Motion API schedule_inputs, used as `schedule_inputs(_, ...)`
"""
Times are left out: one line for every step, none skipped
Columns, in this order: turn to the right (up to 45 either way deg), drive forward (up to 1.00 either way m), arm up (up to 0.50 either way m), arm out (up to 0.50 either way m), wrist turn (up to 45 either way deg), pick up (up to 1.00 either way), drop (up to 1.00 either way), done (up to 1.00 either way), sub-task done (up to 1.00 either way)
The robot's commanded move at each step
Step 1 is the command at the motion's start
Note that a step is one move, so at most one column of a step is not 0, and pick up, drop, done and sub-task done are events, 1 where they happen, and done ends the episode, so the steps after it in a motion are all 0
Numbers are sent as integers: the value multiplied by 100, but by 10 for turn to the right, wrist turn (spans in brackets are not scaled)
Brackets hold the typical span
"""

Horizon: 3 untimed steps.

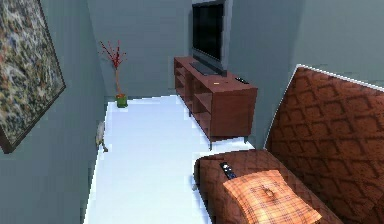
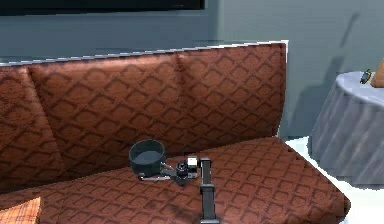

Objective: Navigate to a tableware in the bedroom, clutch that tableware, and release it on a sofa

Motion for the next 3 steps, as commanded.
schedule_inputs(0,0,0,0,0,0,100,0,0)
schedule_inputs(0,0,10,0,0,0,0,0,0)
schedule_inputs(0,0,0,-8,0,0,0,0,0)
